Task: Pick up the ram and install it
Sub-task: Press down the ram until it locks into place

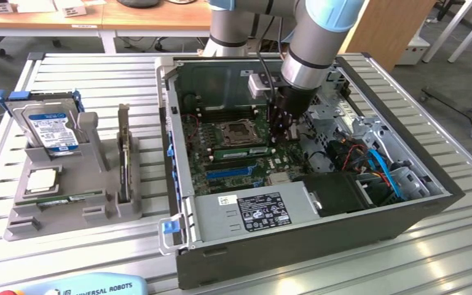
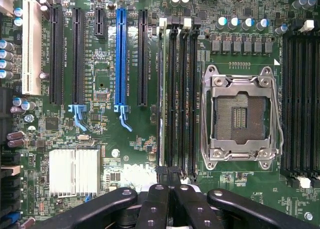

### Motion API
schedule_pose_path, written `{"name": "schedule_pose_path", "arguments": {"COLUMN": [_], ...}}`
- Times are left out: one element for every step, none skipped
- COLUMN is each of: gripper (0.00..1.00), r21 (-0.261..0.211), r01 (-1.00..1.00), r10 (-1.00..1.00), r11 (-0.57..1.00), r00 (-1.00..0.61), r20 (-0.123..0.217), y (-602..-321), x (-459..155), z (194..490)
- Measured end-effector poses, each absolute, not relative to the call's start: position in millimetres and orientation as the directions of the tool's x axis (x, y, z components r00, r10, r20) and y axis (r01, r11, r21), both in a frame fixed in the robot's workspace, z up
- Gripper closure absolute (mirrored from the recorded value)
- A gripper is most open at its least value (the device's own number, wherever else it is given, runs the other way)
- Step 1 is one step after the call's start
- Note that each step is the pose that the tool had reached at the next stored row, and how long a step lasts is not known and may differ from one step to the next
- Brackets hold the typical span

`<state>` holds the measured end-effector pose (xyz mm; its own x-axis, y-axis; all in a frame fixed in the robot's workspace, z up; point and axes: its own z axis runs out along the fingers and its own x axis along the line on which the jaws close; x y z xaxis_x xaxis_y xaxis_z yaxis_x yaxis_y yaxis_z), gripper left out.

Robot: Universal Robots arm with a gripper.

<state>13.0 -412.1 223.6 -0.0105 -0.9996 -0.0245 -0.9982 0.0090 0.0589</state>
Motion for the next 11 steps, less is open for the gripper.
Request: {"name": "schedule_pose_path", "arguments": {"gripper": [0.90, 0.90, 0.90, 0.90, 0.90, 0.90, 0.90, 0.90, 0.90, 0.90, 0.90], "r21": [0.059, 0.059, 0.059, 0.059, 0.059, 0.059, 0.059, 0.059, 0.059, 0.059, 0.059], "r01": [-0.998, -0.998, -0.998, -0.998, -0.998, -0.998, -0.998, -0.998, -0.998, -0.998, -0.998], "r10": [-1.000, -1.000, -1.000, -1.000, -1.000, -1.000, -1.000, -1.000, -1.000, -1.000, -1.000], "r11": [0.009, 0.009, 0.009, 0.009, 0.009, 0.009, 0.009, 0.009, 0.009, 0.009, 0.009], "r00": [-0.010, -0.010, -0.010, -0.010, -0.010, -0.010, -0.010, -0.010, -0.010, -0.010, -0.010], "r20": [-0.024, -0.024, -0.024, -0.024, -0.024, -0.024, -0.024, -0.024, -0.024, -0.024, -0.024], "y": [-412.1, -412.1, -412.1, -412.1, -412.1, -412.1, -412.1, -412.1, -412.1, -412.1, -412.1], "x": [13.0, 13.0, 13.0, 13.0, 13.0, 13.0, 13.0, 13.0, 13.0, 13.0, 13.0], "z": [223.6, 223.6, 223.6, 223.6, 223.6, 223.6, 223.4, 223.4, 223.4, 223.3, 223.3]}}
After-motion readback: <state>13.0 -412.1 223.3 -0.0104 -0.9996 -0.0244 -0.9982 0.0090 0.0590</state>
